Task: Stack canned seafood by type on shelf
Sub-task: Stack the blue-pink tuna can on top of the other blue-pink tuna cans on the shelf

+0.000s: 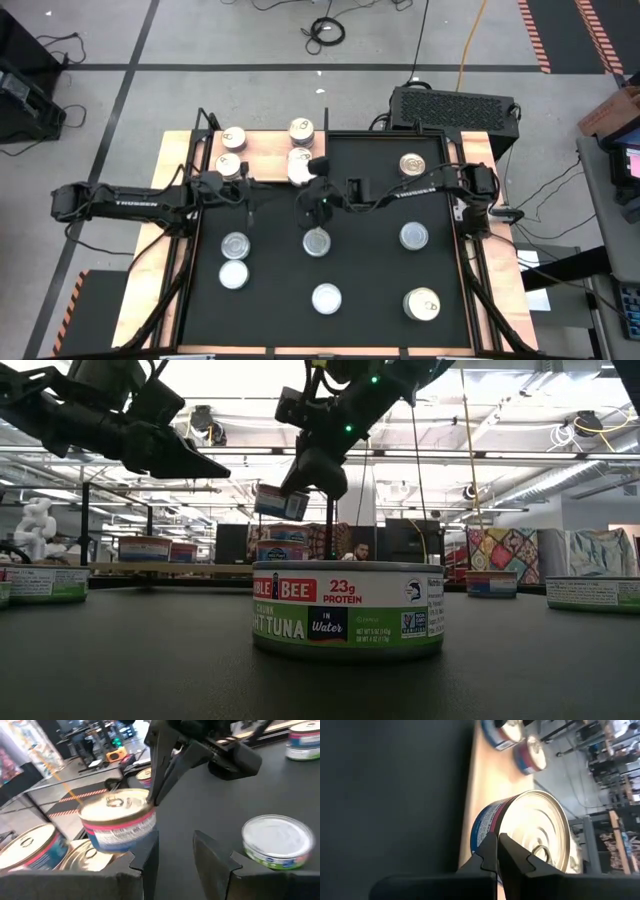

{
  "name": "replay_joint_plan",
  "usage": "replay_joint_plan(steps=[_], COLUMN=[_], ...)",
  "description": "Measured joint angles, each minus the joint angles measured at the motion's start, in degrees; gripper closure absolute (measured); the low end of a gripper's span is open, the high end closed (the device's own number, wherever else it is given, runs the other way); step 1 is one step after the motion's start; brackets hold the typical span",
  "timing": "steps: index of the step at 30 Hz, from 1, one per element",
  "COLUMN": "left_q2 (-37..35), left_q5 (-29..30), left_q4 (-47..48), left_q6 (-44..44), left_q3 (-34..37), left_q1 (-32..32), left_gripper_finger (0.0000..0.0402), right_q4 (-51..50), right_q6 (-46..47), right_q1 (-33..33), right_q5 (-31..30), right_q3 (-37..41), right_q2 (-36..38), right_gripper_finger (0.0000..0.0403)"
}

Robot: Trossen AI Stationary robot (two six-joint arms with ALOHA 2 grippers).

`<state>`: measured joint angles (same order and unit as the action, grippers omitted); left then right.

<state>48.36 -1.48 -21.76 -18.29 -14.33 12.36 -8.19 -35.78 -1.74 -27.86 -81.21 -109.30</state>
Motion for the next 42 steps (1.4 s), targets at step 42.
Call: replay_joint_plan(steps=[42], left_q2=[0.0], left_q5=[0.6], left_q4=[0.1], left_q6=[1.1], left_q3=[0.0], left_q1=[3.1], left_gripper_finger=[0.0279], right_q4=[9.4], right_q6=[-5.9], right_q1=[-10.4], right_q5=[7.4], right_q3=[-0.1], right_q2=[-4.7], right_gripper_finger=[0.0403])
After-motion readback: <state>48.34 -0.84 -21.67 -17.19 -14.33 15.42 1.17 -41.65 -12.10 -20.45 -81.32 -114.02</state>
